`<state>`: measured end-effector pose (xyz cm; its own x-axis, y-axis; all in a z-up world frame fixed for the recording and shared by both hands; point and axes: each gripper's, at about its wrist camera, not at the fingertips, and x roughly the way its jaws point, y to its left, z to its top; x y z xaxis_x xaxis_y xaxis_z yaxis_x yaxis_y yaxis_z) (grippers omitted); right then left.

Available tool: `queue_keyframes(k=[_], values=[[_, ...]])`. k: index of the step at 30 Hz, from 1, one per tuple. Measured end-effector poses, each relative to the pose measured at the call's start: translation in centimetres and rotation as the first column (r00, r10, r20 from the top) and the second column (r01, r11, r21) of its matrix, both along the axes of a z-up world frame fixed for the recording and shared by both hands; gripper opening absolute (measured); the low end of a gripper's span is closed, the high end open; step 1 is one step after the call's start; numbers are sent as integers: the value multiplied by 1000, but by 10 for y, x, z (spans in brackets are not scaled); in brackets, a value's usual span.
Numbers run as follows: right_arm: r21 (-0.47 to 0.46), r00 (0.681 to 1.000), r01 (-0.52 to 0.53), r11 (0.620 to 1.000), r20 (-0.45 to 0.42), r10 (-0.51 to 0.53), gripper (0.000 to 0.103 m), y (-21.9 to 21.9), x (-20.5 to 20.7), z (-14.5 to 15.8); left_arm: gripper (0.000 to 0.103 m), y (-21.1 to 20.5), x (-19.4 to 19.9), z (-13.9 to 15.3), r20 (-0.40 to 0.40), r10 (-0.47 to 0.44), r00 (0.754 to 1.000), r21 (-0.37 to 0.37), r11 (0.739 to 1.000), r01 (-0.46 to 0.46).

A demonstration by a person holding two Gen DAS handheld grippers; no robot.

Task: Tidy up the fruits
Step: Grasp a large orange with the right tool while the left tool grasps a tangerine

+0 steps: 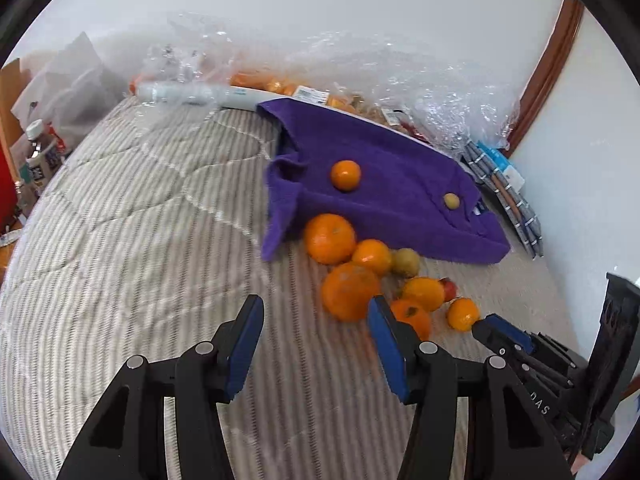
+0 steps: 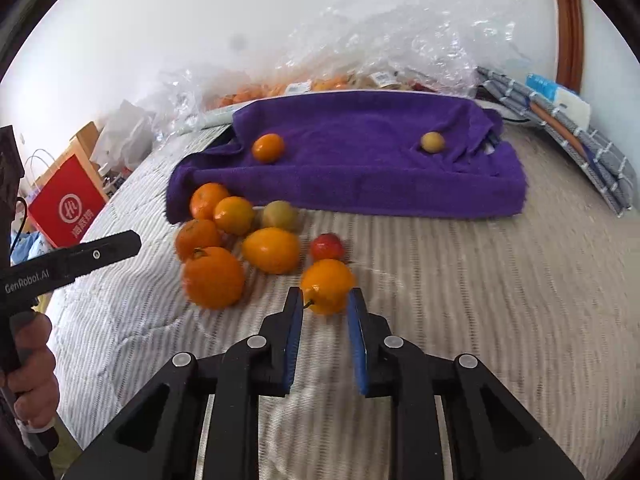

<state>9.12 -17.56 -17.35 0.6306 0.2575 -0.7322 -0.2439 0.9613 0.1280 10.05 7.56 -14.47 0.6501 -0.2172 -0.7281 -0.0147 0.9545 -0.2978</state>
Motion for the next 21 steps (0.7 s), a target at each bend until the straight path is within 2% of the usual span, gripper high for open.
queue_keyframes(k=[3,8,9,11,12,14,21], values=[[-7,1000,15,1000,-8,-15,23,-16,2,-3,52,-14,14,-3,-24,-11,1000,5,1000,11],[42,999,9,999,-47,-7,23,-32,4,-11,50,-25,34,-17,-107,-2,994,13,1000,4],[45,999,9,999,-43,-7,24,-34,3,-11,49,-23,36,-19,-113,-8,994,-14,1000,6],[61,999,6,998,-33,-4,32,-36,3,-9,39,-22,39,-23,-124,-28,992,-76,997,18],[70,1000,3,998,-25,-1,35,-36,4,-9,39,-22,40,-24,-127,-33,991,-91,996,21],[69,1000,-3,998,-15,4,40,-34,8,-7,38,-23,40,-23,-127,-37,991,-84,996,26],[42,997,-18,999,-72,21,40,-16,27,-15,38,0,18,-15,-105,5,995,-24,1000,-7]])
